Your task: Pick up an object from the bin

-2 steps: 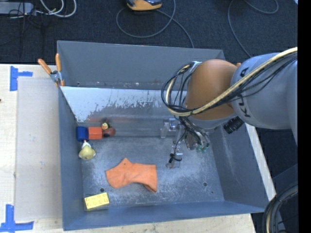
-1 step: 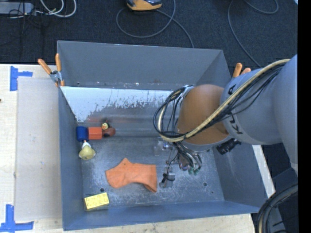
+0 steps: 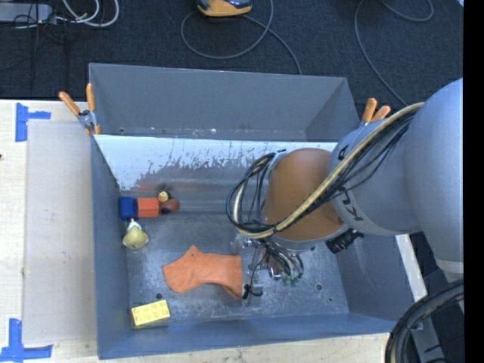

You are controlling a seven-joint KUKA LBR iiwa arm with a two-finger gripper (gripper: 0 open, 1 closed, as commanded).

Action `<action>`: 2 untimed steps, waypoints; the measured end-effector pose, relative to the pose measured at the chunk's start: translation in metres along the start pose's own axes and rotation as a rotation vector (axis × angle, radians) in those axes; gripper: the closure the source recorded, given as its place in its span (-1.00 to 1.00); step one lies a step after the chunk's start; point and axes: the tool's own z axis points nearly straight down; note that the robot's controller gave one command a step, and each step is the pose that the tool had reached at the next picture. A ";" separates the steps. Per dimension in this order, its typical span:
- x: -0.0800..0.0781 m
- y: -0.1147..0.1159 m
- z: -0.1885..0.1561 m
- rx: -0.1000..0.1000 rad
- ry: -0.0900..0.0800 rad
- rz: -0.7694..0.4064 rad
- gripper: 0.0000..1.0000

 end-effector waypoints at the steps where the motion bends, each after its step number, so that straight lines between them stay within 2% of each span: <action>1: 0.007 0.018 0.007 0.001 -0.010 -0.047 -1.00; 2: 0.019 0.046 0.014 0.000 0.003 -0.056 1.00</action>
Offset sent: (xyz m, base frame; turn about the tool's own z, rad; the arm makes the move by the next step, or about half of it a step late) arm -0.0190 0.0454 -0.0131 -0.0556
